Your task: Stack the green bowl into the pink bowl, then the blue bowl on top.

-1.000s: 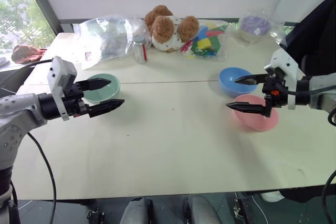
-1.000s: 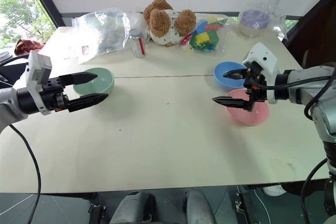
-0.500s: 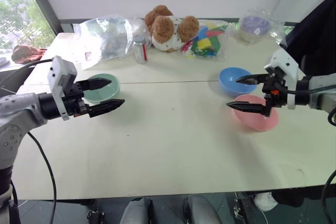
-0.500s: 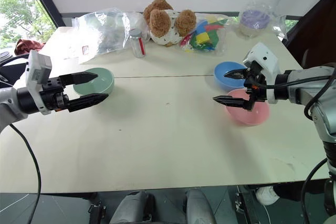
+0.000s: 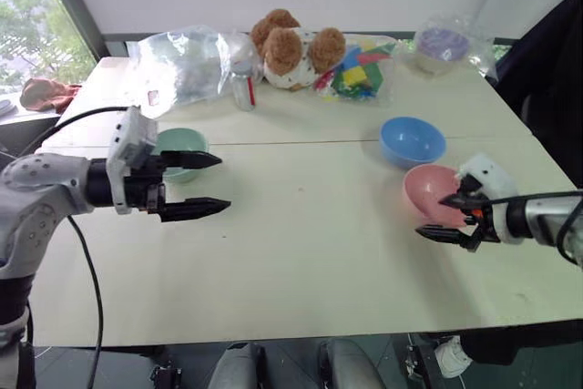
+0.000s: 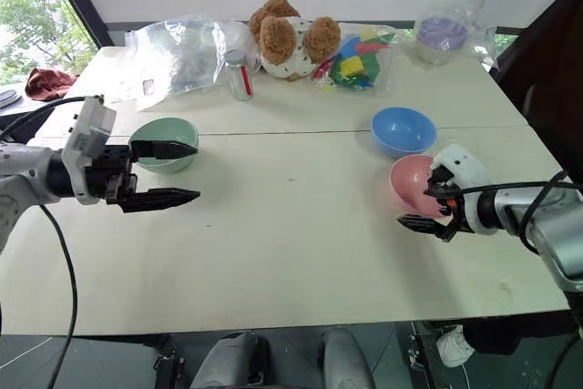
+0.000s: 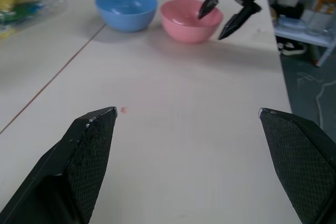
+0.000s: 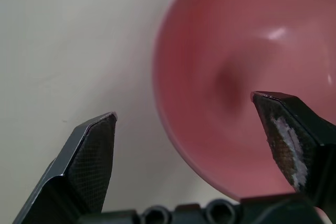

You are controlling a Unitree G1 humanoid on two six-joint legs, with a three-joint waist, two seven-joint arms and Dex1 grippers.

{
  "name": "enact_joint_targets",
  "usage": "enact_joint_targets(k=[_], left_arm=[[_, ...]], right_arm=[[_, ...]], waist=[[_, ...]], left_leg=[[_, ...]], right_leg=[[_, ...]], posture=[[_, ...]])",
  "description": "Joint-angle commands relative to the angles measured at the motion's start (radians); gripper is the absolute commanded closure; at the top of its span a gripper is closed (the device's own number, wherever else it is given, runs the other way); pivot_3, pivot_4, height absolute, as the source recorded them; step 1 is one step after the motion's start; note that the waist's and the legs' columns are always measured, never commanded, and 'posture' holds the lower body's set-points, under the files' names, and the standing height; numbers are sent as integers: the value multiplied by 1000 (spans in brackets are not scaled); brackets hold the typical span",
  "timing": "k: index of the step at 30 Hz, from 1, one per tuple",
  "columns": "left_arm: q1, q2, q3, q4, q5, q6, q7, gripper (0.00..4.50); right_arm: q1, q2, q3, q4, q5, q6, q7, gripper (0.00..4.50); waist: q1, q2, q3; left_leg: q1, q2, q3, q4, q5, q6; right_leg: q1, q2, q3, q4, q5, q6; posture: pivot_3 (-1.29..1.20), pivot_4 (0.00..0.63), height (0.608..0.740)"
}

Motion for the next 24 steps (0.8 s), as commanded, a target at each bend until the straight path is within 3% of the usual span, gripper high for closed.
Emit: enact_joint_targets(k=[1, 2, 5, 12, 15, 18, 24], left_arm=[[-45, 3, -17, 22, 21, -31, -37, 0], [-52, 1, -22, 28, 25, -34, -43, 0], [-68, -3, -30, 41, 34, -37, -58, 0], [-77, 11, -17, 58, 33, -28, -86, 0], [-70, 23, -2, 62, 35, -27, -89, 0], [-69, 26, 16, 71, 38, -29, -71, 0], [-56, 26, 48, 60, 32, -21, -36, 0]], right_arm=[[17, -3, 21, 16, -59, -65, -27, 45], [23, -3, 32, 24, -70, -80, -25, 45], [33, -7, 66, 43, -112, -147, -16, 825], [-13, -46, 136, 18, -164, -277, 81, 4418], [-80, -49, 112, -66, -79, -313, 195, 4470], [-221, -4, 182, -119, -37, -339, 293, 4470], [-416, 131, 467, -4, -242, -547, 404, 4470]], waist=[[0, 0, 0], [0, 0, 0], [1, 0, 0], [0, 0, 0], [1, -1, 0], [-6, 0, 0], [5, -1, 0]], left_leg=[[0, 0, 0, 0, 0, 0], [0, 1, 0, 0, 0, 0], [0, 1, 0, 0, 0, 0], [0, 2, 0, 0, 0, 0], [0, 3, -1, 0, 0, 0], [0, 3, -1, 0, 0, 0], [0, 3, -2, 0, 0, 0]], right_leg=[[0, 1, 0, 0, 0, 0], [0, 2, 0, 0, 0, 0], [0, 5, 1, 0, 0, 0], [0, 6, 2, 0, 0, 0], [0, 7, 1, 0, 0, 0], [-1, 6, 2, 0, 0, 0], [-1, 6, 1, 0, 0, 0]], posture=[[0, 150, 740], [0, 150, 740], [0, 150, 740], [0, 150, 740], [0, 150, 740], [0, 150, 740], [0, 150, 740]])
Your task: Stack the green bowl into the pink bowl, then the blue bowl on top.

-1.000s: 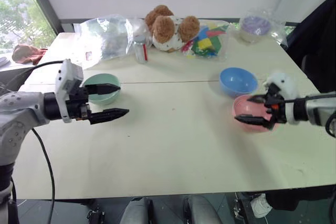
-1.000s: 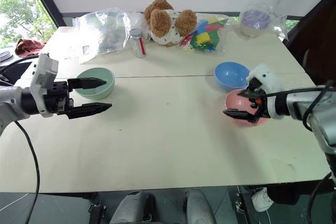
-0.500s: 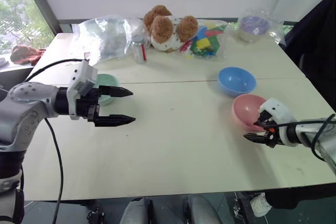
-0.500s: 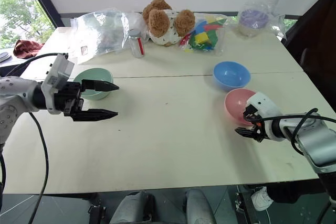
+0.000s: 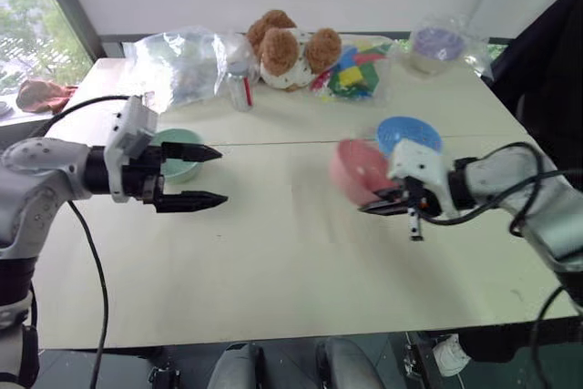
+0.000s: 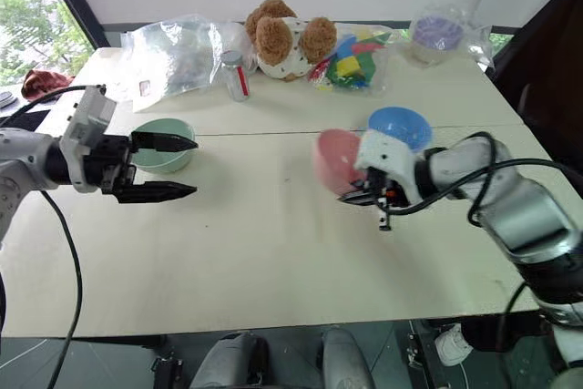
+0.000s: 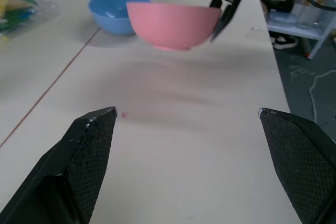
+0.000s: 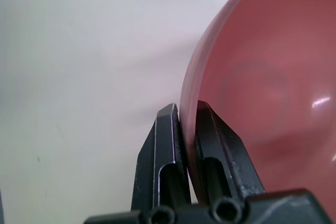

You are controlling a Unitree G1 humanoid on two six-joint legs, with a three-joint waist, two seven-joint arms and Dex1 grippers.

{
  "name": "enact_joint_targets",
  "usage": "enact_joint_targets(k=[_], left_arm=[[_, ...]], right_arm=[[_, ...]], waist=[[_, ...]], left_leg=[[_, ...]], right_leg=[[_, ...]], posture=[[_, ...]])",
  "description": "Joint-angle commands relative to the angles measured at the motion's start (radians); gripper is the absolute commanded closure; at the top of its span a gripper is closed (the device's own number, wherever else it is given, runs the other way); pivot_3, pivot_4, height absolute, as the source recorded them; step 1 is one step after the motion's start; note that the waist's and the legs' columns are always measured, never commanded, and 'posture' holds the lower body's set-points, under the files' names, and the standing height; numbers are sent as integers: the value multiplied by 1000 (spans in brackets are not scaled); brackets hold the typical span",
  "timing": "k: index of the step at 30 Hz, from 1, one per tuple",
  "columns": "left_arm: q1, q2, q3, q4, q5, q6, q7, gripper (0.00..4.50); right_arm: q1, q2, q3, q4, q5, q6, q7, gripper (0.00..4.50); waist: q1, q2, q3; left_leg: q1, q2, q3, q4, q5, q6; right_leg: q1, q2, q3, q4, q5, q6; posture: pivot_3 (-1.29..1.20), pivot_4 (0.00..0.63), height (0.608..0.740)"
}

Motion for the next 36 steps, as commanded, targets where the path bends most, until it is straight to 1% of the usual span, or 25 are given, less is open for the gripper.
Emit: enact_joint_targets(k=[1, 3, 5, 10, 13, 16, 19, 20, 21, 24, 26, 29, 32, 36], left_arm=[[12, 15, 57, -34, -10, 0, 22, 0], [35, 19, 74, -52, -12, 5, 37, 0], [57, 22, 93, -69, -18, 12, 52, 0], [124, 26, 142, -116, -36, 34, 84, 0], [156, 23, 156, -140, -43, 39, 99, 0], [182, 28, 159, -152, -38, 36, 105, 0], [192, 35, 153, -149, -18, 20, 111, 0], [188, 35, 151, -143, -12, 16, 118, 0], [182, 37, 146, -133, 6, 4, 127, 0], [182, 57, 113, -88, 117, -72, 150, 0], [184, 68, 95, -58, 170, -104, 158, 0], [180, 84, 45, 41, 300, -213, 174, 0], [148, 75, -9, 199, 404, -319, 180, 0], [28, 26, -78, 410, 480, -412, 174, 0]], right_arm=[[-77, 57, 140, 89, -154, -168, 59, 4470], [-131, 118, 207, 159, -224, -245, 73, 4470], [-161, 160, 242, 198, -259, -299, 99, 4470], [-206, 216, 301, 271, -350, -414, 155, 4470], [-216, 239, 298, 285, -364, -436, 178, 3343], [-221, 254, 274, 263, -349, -420, 202, 1825], [-245, 272, 184, 224, -261, -314, 202, 311], [-256, 276, 149, 217, -225, -268, 203, 35], [-269, 275, 100, 210, -173, -205, 206, 35], [-304, 243, -71, 199, -6, -5, 206, 35], [-299, 213, -142, 192, 49, 84, 188, 35], [-280, 179, -239, 177, 106, 202, 122, 35], [-241, 160, -307, 135, 154, 282, 57, 35], [-180, 143, -334, 74, 183, 322, -7, 35]], waist=[[1, 0, 0], [-3, 0, 0], [-3, 0, 0], [-3, 0, 0], [-2, 0, 0], [-3, 0, 0], [-3, 0, 0], [-3, 0, 0], [-3, 0, 0], [-1, 0, 0], [2, 0, 0], [0, -1, 0], [-3, 0, 0], [-1, 0, 0]], left_leg=[[-1, 0, 0, 0, 0, 0], [-1, -1, 2, 0, 0, 0], [-1, -1, 2, 1, 0, 0], [-1, -1, 1, 0, 1, -1], [-1, -1, 1, 0, 0, -1], [-1, -1, 1, 1, 0, -1], [-1, -1, 1, 0, 0, -1], [-1, -1, 1, 0, 0, -1], [-1, -1, 1, 0, 0, -1], [-1, -1, 1, 0, 0, -1], [-1, -1, 0, 0, 0, -1], [-1, -1, 0, -1, 0, 0], [-1, -2, 1, -1, 0, 0], [-1, -2, 1, -1, 0, 0]], right_leg=[[0, 0, 0, -1, 0, 0], [-1, -1, 0, -1, 0, 0], [-1, -1, 0, -1, 0, 0], [-2, -2, -1, -1, 0, 0], [-1, -3, -1, -1, 0, 0], [-1, -3, -1, 0, 0, 0], [-1, -3, -1, 1, 0, 0], [-1, -3, -1, 1, 0, 0], [-1, -3, -1, 1, 0, 0], [-1, -3, -1, 1, 0, 0], [-1, -4, -2, 0, 0, 0], [0, -5, -3, -1, 0, 0], [-1, -6, -2, -1, 0, 0], [-2, -5, -2, 0, 0, 0]], posture=[[0, 150, 740], [0, 150, 740], [0, 150, 740], [0, 150, 740], [0, 150, 740], [0, 150, 740], [0, 150, 740], [0, 150, 740], [0, 150, 740], [0, 150, 740], [0, 150, 740], [0, 150, 740], [0, 150, 740], [0, 150, 740]])
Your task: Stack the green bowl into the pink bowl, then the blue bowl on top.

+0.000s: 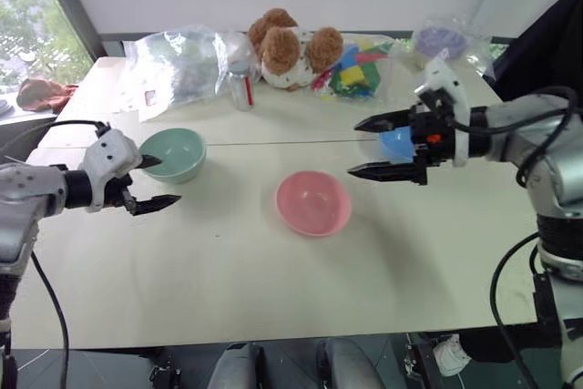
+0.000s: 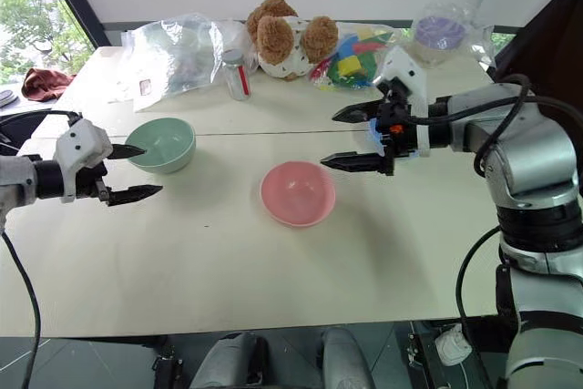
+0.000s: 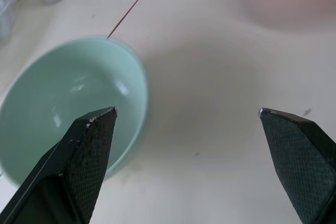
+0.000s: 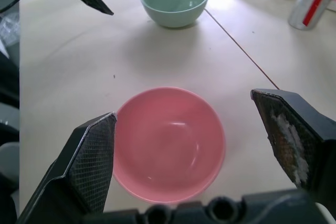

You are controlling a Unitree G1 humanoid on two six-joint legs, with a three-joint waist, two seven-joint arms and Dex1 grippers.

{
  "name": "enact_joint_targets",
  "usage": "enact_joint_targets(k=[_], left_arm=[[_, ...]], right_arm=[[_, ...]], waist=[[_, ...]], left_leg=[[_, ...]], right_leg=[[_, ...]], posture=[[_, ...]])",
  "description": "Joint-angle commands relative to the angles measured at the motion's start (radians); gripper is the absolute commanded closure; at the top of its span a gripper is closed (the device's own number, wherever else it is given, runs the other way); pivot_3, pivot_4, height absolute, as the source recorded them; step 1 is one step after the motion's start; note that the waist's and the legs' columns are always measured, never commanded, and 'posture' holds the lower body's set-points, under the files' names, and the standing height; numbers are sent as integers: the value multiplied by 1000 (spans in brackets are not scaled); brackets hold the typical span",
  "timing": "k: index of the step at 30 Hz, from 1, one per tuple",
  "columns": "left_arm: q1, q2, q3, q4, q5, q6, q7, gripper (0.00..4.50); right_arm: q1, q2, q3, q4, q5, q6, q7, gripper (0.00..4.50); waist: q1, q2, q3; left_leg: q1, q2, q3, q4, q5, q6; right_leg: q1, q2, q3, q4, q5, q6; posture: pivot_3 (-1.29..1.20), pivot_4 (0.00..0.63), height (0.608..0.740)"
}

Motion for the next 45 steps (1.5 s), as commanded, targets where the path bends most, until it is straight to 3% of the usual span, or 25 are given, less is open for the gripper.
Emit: enact_joint_targets(k=[1, 7, 8, 10, 17, 22, 28, 34, 40, 45], left_arm=[[-116, -34, -40, 153, 68, -93, -8, 0], [-261, -93, -149, 374, 185, -219, -55, 0], [-272, -96, -167, 406, 206, -245, -68, 260], [-298, -104, -211, 486, 263, -315, -80, 892], [-403, -151, -281, 679, 375, -484, -79, 4447], [-499, -209, -271, 655, 331, -544, -184, 4447], [-590, -303, -272, 404, 156, -452, -465, 4447], [-663, -322, -456, 225, -13, -404, -526, 4447], [-736, -353, -659, 236, -37, -502, -526, 4447], [-758, -384, -731, 294, -25, -544, -526, 4447]], right_arm=[[24, -13, -49, -79, 46, 30, -59, 35], [49, -24, -63, -133, 95, 58, -121, 35], [47, -26, -66, -137, 104, 62, -130, 6], [31, -21, -82, -132, 119, 74, -160, 0], [29, -62, -115, -125, 153, 80, -198, 0], [52, -108, -142, -124, 180, 95, -205, 0], [194, -230, -214, -138, 188, 93, -172, 0], [316, -289, -276, -170, 197, 75, -176, 0], [363, -285, -323, -219, 222, 97, -218, 0], [413, -287, -374, -266, 252, 124, -252, 0]], waist=[[1, 0, 0], [3, 0, 0], [2, 0, 0], [-1, 0, 0], [8, -1, -1], [6, -1, -1], [28, -1, -1], [13, -1, -1], [0, -1, -1], [2, -1, -1]], left_leg=[[0, 0, 0, 0, 0, 0], [-1, -1, 1, 1, 0, 1], [-1, -1, 1, 1, 0, 1], [-1, -1, 1, 1, -1, 1], [-1, 0, 1, 1, -1, 1], [-1, -2, 1, 2, -1, 2], [-3, -2, 0, 2, -1, 2], [-2, -2, 1, 2, -2, 3], [0, 0, 1, 2, -1, 2], [0, 1, 0, 2, -1, 2]], right_leg=[[0, 0, 0, 0, 0, 0], [0, 0, -1, 0, 0, 0], [0, 0, -1, 0, 0, 0], [0, 0, -1, 0, 0, 0], [0, 1, -1, 0, 0, 0], [1, -1, -1, 0, 0, 0], [0, -2, -1, -2, 0, 0], [0, -1, 1, -2, 0, 1], [1, 4, 3, 1, 0, 0], [0, 6, 3, 0, 0, 0]], posture=[[0, 150, 740], [0, 150, 740], [0, 150, 740], [0, 150, 740], [0, 150, 740], [0, 150, 740], [0, 150, 740], [0, 150, 740], [0, 150, 740], [0, 150, 740]])
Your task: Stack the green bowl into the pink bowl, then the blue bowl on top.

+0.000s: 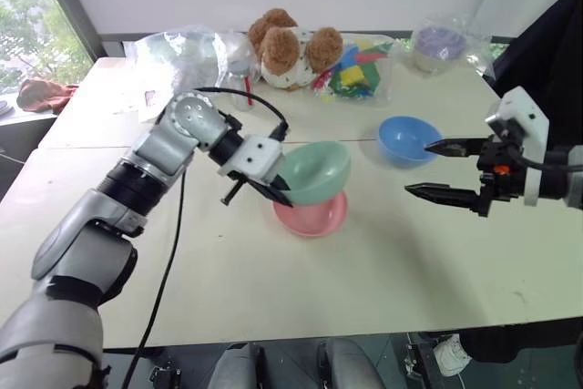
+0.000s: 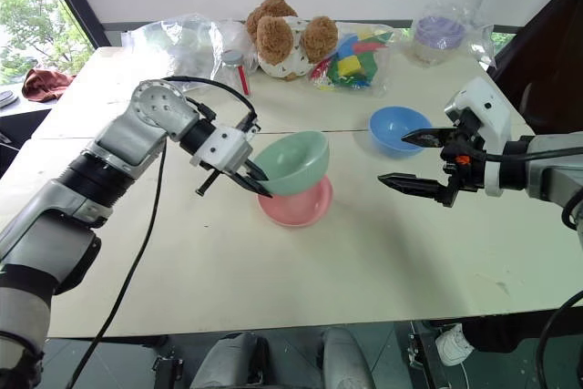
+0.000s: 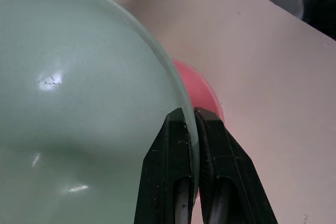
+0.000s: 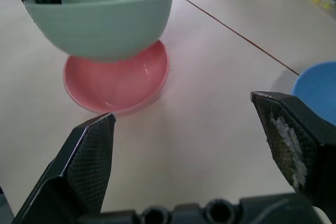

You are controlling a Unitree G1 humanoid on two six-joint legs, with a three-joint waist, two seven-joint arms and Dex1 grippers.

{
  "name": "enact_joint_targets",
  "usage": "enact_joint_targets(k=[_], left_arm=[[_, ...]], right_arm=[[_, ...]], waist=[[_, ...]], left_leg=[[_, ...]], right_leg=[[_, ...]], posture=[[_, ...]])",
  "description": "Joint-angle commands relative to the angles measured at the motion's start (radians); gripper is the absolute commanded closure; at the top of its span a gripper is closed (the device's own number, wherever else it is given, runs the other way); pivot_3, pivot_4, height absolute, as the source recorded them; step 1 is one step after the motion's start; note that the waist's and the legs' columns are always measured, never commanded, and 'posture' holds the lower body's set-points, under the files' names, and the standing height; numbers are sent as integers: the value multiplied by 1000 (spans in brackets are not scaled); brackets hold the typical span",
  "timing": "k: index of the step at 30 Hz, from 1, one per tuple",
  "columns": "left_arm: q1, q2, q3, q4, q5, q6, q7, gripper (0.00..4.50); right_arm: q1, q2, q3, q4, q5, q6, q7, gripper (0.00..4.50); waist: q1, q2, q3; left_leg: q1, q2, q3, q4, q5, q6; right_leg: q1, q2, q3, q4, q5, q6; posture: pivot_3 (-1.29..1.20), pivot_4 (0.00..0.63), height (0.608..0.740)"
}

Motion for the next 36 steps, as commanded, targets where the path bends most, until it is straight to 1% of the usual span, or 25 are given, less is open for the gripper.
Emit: enact_joint_targets(k=[1, 4, 7, 10, 11, 14, 17, 22, 24, 26, 29, 30, 33, 34, 36], left_arm=[[-42, -12, -24, 17, -7, -33, -3, 4447], [-47, -32, -49, 40, 8, -47, -3, 3500], [-47, -31, -55, 36, -21, -18, -3, 2008], [-52, -23, -21, 15, -69, 43, -3, 374], [-54, -24, 4, 9, -91, 78, -3, 73], [-68, -25, 109, 10, -126, 197, -3, 73], [-66, 12, 245, -8, -180, 391, 41, 73], [58, 114, 437, -164, -262, 666, 162, 73], [143, 161, 513, -248, -300, 761, 216, 73], [248, 205, 588, -334, -320, 814, 274, 73], [416, 266, 702, -460, -354, 876, 341, 73], [462, 278, 737, -497, -366, 895, 362, 73], [530, 289, 790, -561, -392, 930, 402, 73], [579, 296, 823, -597, -396, 939, 421, 73], [657, 305, 876, -656, -407, 955, 455, 0]], right_arm=[[15, -16, -68, -45, 27, 12, -25, 0], [37, -20, -82, -62, 37, 19, -40, 0], [48, -23, -89, -70, 48, 22, -50, 0], [54, -29, -87, -64, 51, 16, -53, 0], [55, -30, -85, -62, 52, 14, -54, 0], [49, -31, -55, -35, 30, -11, -58, 0], [10, -23, 25, 18, -31, -54, -90, 0], [-132, 11, 255, 209, -218, -147, -152, 0], [-217, 65, 351, 331, -295, -198, -160, 0], [-310, 133, 445, 476, -381, -263, -156, 0], [-450, 244, 557, 758, -507, -398, -137, 0], [-489, 276, 583, 855, -542, -447, -130, 0], [-558, 326, 611, 1029, -603, -541, -102, 0], [-593, 355, 628, 1124, -633, -585, -99, 0], [-650, 401, 645, 1274, -676, -655, -87, 563]], waist=[[1, 0, 0], [2, 0, 0], [2, 0, 0], [2, 0, 0], [2, 0, 0], [0, 0, 0], [-5, 0, 0], [-11, 1, 0], [-13, 1, 0], [-14, 1, 0], [-24, 0, 1], [-21, 0, 1], [-8, 0, 1], [-5, 0, 1], [-9, 0, 1]], left_leg=[[0, 0, 0, 0, 0, 0], [0, 0, 0, 0, 0, 0], [0, -1, 0, 1, 0, 0], [0, 0, 0, 1, 0, 0], [0, 0, 0, 1, 0, 0], [0, 0, 0, 1, 0, 0], [0, 0, 0, 1, 0, 0], [1, 1, 0, 0, 0, 0], [1, 1, 0, 0, 0, 0], [0, 1, 0, 0, 1, -2], [0, 1, 0, 0, 2, -3], [0, 1, 0, 0, 2, -4], [-1, 0, -1, 0, 4, -7], [-1, 0, 0, 0, 4, -7], [0, 0, 1, -1, 4, -8]], right_leg=[[0, 0, 0, 0, 0, 0], [0, 0, 0, 0, 0, 0], [0, 0, 0, -1, 0, 0], [0, 0, 0, -1, 0, 0], [0, 0, 0, -1, 0, 0], [0, 0, 0, -1, 0, 0], [0, 1, 0, 0, 0, 0], [0, 2, 1, 0, 0, 0], [0, 1, 1, 0, 0, 0], [-1, 1, 2, 1, 0, 0], [-1, -1, 2, 1, 0, 0], [-1, -1, 1, 1, 0, 0], [-1, -1, 1, 0, 0, 0], [-1, -1, 1, 0, 0, 0], [-1, -2, 2, -1, 0, 0]], posture=[[0, 150, 740], [0, 150, 740], [0, 150, 740], [0, 150, 740], [0, 150, 740], [0, 150, 740], [0, 150, 740], [0, 150, 740], [0, 150, 740], [0, 150, 740], [0, 150, 740], [0, 150, 740], [0, 150, 740], [0, 150, 740], [0, 150, 740]])
